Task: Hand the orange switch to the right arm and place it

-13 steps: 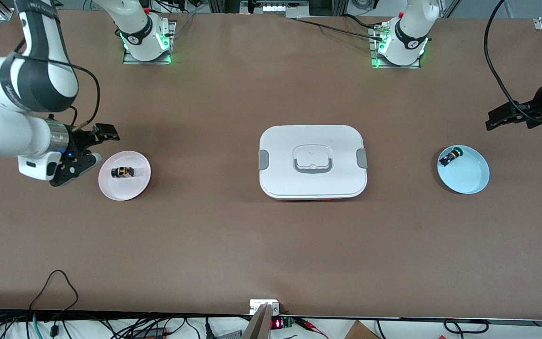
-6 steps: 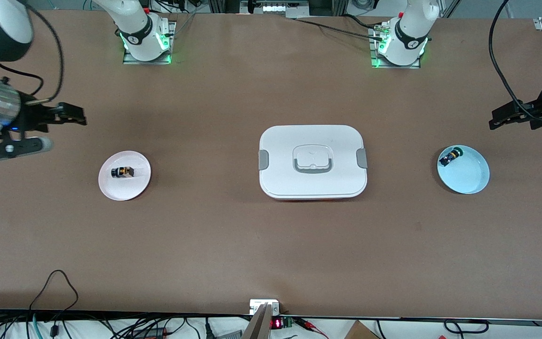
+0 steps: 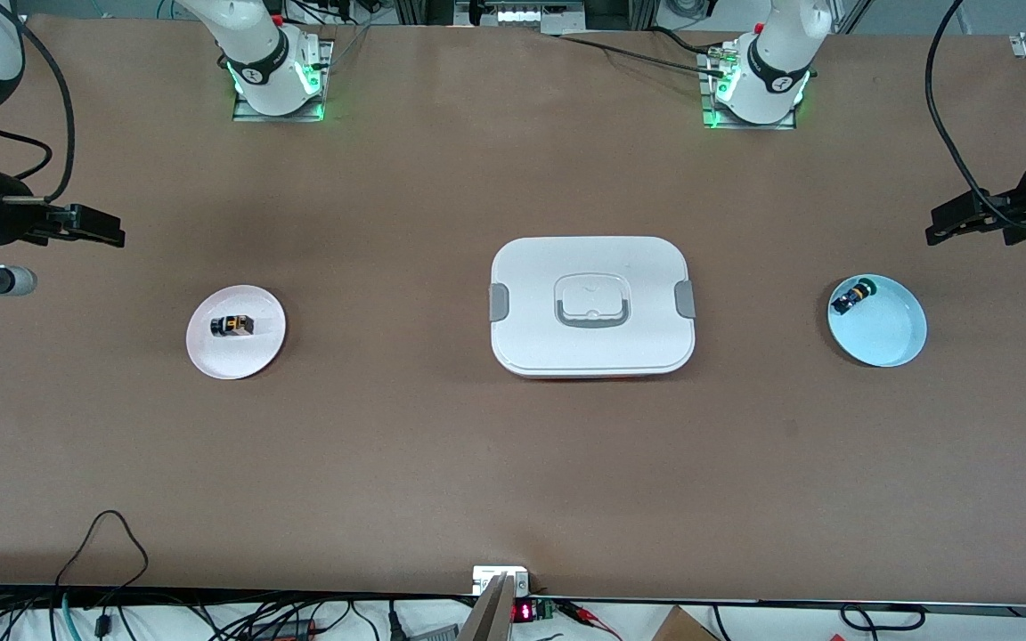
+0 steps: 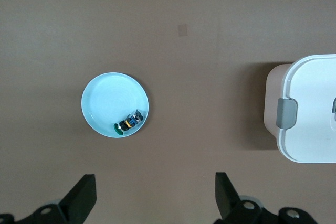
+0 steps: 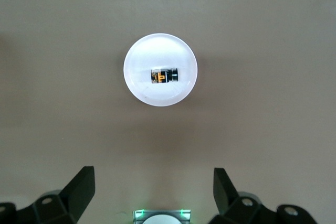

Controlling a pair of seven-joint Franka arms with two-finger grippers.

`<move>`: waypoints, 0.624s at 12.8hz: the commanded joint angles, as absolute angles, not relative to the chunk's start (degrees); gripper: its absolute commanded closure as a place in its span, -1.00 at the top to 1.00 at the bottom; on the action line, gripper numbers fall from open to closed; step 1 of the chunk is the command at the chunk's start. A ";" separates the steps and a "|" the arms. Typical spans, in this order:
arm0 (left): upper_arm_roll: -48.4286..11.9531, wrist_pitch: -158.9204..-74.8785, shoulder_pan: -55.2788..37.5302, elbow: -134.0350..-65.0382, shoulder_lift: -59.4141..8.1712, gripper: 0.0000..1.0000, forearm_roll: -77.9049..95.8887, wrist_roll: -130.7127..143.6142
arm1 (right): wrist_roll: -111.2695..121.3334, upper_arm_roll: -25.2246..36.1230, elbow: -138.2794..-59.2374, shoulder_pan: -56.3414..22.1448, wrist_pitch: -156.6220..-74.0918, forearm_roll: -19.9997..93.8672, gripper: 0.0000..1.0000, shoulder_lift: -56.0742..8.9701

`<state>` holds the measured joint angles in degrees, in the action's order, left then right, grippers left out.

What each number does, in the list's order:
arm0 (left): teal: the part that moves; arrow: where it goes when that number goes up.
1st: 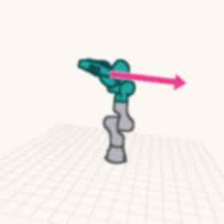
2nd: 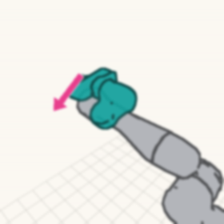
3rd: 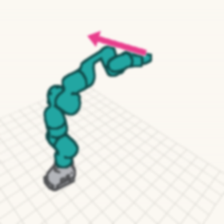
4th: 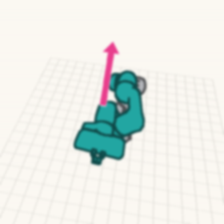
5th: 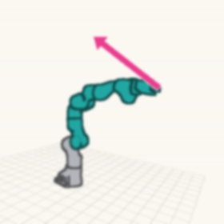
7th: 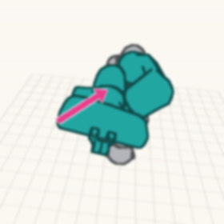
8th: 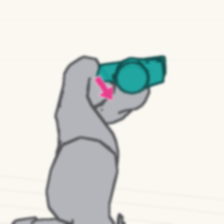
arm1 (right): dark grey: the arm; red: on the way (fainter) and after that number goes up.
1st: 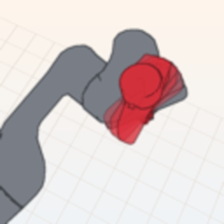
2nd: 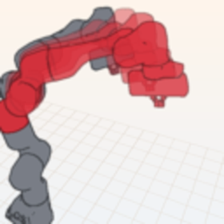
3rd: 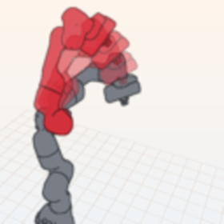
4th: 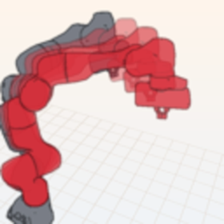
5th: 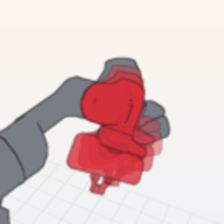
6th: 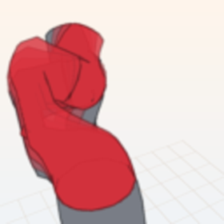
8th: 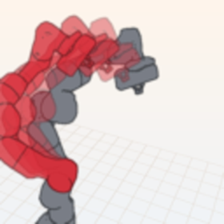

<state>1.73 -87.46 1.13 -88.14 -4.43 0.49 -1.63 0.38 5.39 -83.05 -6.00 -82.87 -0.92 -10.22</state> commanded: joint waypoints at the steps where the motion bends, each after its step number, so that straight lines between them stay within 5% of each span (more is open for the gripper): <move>1: 1.76 -86.57 1.23 -86.84 -4.92 1.00 -0.52 -2.81 | 1.93 5.01 -94.46 -5.98 -88.93 -1.41 1.00 -1.51; 8: 1.76 -86.57 1.23 -86.66 -5.27 1.00 -0.26 -2.55 | 1.41 5.36 -95.27 -5.54 -88.42 0.26 1.00 -0.35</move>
